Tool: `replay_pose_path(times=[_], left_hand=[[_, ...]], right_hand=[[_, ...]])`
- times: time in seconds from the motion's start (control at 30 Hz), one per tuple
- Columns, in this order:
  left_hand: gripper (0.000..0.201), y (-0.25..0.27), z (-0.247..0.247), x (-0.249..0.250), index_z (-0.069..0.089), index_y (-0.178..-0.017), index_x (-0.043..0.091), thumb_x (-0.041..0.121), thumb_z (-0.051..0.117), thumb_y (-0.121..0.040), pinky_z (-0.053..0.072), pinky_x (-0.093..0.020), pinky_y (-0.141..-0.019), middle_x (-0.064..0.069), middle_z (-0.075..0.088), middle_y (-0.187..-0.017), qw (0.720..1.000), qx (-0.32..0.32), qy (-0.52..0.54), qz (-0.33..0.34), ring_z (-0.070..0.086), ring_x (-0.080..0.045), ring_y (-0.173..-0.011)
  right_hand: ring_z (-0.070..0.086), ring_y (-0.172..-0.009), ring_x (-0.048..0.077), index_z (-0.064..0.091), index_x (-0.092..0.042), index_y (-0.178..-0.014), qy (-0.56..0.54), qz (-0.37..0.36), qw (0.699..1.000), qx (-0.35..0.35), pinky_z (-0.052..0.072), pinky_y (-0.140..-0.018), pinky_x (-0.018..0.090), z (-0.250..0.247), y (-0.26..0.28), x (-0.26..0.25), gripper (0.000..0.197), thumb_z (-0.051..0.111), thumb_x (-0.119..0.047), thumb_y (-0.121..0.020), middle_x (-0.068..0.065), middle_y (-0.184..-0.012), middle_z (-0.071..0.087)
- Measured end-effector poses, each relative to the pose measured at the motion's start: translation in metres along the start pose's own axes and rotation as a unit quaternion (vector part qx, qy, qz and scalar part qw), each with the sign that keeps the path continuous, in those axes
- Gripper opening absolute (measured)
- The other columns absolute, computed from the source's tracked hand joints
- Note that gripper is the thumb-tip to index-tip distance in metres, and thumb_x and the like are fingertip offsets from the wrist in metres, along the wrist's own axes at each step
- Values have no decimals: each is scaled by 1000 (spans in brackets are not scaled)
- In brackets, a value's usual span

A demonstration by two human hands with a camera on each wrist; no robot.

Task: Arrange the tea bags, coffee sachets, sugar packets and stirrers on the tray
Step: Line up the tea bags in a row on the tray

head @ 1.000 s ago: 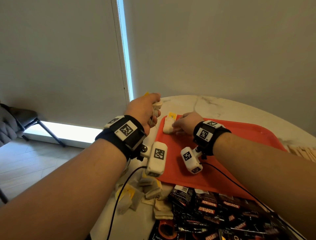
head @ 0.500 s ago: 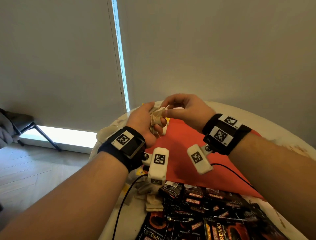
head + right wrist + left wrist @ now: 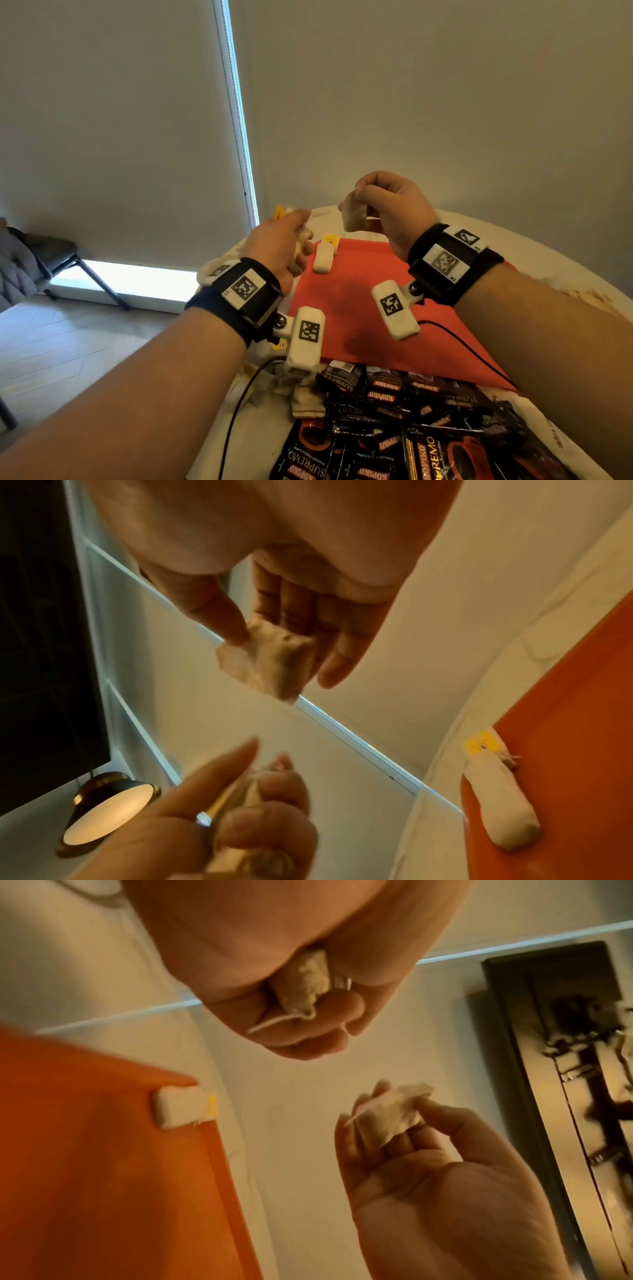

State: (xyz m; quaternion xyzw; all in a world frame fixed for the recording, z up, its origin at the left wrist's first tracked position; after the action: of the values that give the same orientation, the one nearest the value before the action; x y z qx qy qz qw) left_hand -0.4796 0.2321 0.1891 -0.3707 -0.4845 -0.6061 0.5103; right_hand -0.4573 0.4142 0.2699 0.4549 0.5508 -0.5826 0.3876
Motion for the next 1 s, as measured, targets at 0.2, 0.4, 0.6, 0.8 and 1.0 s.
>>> replay_pose_path(times=[0.2,0.4,0.6,0.8,1.0], left_hand=[[26,16,21,48,66,-90,25,45,81,-86,38,-21,-44,3,58,-73,976,-85,-127,159,51,-9,-57],[20,21,27,57,72,-90,20,39,80,-89,41,-24,-46,3,60,-69,956,-80,-187,212,53,-13,-59],[9,13,15,62,72,-92,24,32,76,-93,43,-26,-49,-3,64,-74,967,-27,-145,208,55,-15,-61],[9,6,2,63,70,-92,26,32,75,-95,45,-23,-50,0,64,-76,971,12,-128,202,57,-11,-63],[15,-3,3,52,71,-104,16,28,73,-96,43,-21,-45,-2,63,-77,969,-30,-176,171,56,-10,-60]], right_hand=[[58,-60,19,68,-8,-87,16,25,1000,-9,51,-54,31,5,1,10,5,66,-7,-91,7,-68,58],[69,-69,24,62,-6,-107,-52,81,994,-57,58,-63,39,20,12,19,16,68,-16,-96,10,-84,67],[74,-82,25,53,-7,-132,-119,160,972,-128,61,-78,39,36,25,38,47,72,-2,-89,16,-95,74],[72,-75,24,59,-3,-121,-52,110,990,-74,62,-74,38,22,18,30,39,72,8,-86,17,-87,73],[72,-92,24,63,-10,-102,13,71,997,-29,62,-76,38,15,1,31,25,76,2,-84,13,-100,68]])
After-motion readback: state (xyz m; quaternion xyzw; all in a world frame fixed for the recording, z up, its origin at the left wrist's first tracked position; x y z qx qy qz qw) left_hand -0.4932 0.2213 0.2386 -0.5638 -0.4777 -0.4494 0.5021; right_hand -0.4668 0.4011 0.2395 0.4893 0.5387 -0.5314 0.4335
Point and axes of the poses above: each hand's wrist, its own y-axis away from the middle knuckle, its own z-axis out of the palm, x = y × z, the point moved 9 cm from there along -y, towards the middle knuckle
